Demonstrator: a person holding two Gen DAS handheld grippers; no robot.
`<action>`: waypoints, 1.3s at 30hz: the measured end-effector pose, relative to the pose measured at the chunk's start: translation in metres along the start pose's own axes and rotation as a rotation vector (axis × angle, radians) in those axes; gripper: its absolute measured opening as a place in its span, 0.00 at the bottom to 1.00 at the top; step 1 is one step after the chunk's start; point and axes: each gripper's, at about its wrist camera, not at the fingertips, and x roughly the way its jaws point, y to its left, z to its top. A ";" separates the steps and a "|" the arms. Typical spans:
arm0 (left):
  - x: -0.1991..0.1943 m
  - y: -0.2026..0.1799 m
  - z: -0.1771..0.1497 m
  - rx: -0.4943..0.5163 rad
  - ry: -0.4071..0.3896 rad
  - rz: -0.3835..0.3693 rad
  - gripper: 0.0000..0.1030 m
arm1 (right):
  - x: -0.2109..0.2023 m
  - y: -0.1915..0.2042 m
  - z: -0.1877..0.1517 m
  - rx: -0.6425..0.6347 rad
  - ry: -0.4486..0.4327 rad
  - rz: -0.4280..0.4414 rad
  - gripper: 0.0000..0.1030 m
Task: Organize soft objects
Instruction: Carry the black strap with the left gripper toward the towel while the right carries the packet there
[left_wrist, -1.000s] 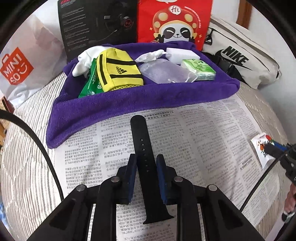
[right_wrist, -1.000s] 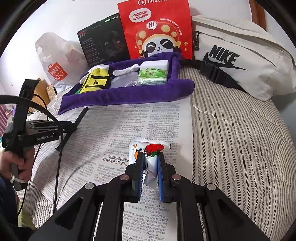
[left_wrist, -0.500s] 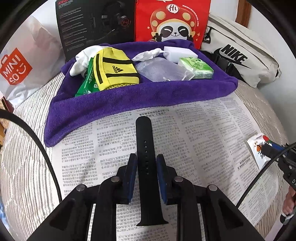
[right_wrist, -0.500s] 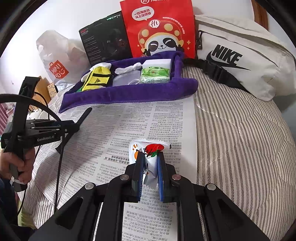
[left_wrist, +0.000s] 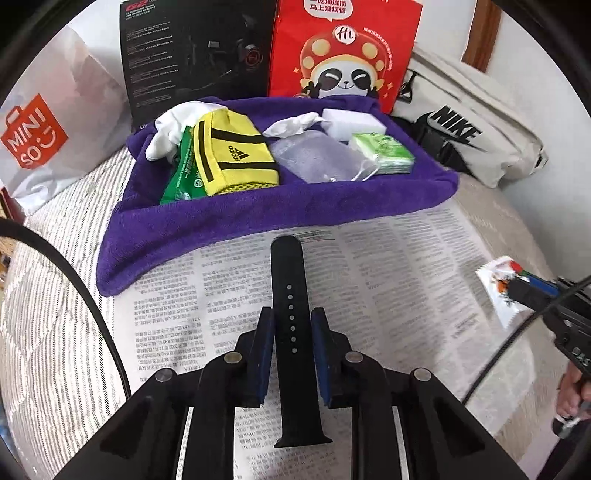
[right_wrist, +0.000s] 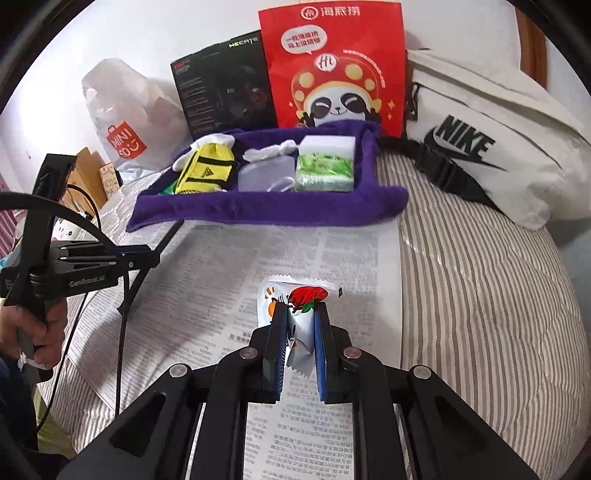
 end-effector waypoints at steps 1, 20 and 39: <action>-0.002 0.001 0.000 -0.003 0.003 -0.017 0.19 | 0.000 0.001 0.002 -0.003 -0.001 0.007 0.13; -0.029 0.019 0.024 -0.040 -0.042 -0.056 0.19 | 0.017 0.024 0.055 -0.059 -0.017 0.079 0.13; -0.021 0.037 0.105 -0.038 -0.095 -0.068 0.19 | 0.056 0.018 0.137 -0.061 -0.045 0.072 0.13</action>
